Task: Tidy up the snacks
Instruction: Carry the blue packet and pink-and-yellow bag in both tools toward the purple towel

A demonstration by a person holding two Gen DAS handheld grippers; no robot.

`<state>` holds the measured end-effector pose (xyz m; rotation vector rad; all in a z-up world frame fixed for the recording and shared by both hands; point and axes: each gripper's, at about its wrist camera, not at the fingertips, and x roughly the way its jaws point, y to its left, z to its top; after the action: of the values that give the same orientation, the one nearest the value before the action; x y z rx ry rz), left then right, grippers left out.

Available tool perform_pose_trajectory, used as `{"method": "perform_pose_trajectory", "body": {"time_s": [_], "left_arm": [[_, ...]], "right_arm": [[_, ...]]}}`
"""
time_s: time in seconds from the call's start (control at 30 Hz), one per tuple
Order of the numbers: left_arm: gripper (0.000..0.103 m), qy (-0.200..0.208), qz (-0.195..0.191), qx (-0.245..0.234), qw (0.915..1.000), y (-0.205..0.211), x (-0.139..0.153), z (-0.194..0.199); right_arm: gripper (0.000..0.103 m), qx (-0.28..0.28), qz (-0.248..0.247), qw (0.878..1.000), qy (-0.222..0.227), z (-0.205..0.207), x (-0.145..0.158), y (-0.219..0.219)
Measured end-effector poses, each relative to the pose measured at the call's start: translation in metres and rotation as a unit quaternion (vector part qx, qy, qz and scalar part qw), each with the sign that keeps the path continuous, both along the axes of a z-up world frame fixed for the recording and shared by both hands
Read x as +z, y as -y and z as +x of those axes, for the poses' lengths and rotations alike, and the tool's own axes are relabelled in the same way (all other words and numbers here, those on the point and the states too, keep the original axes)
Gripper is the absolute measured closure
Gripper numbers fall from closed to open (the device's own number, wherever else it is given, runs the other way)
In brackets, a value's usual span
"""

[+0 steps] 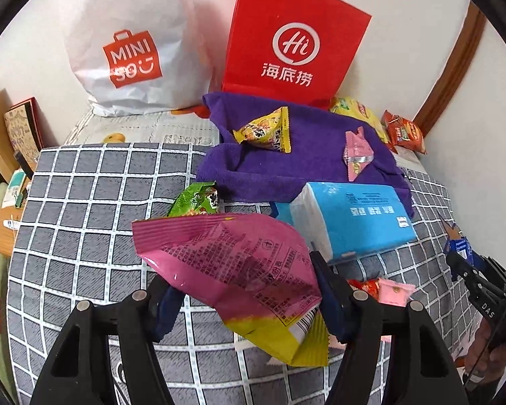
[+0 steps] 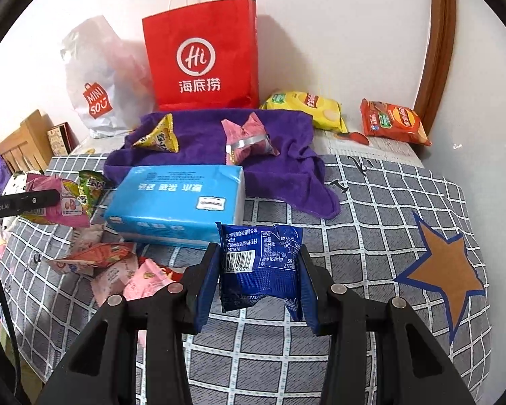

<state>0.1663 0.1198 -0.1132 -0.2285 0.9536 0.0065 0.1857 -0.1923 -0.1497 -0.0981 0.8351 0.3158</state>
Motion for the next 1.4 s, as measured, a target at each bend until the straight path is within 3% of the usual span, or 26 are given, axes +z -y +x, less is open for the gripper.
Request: {"method": "perform_pose_trajectory", "body": {"time_s": [0.7, 1.4], "left_arm": [[0.037, 0.033, -0.016, -0.028, 0.9989, 0.023, 0.037, -0.037], [0.037, 0.048, -0.026, -0.047, 0.9974, 0.038, 0.059, -0.017]], "right_arm": [[0.06, 0.001, 0.029, 1.0, 0.009, -0.019, 0.027, -0.012], [0.06, 0.014, 0.046, 0.998, 0.035, -0.001, 0.057, -0.022]]}}
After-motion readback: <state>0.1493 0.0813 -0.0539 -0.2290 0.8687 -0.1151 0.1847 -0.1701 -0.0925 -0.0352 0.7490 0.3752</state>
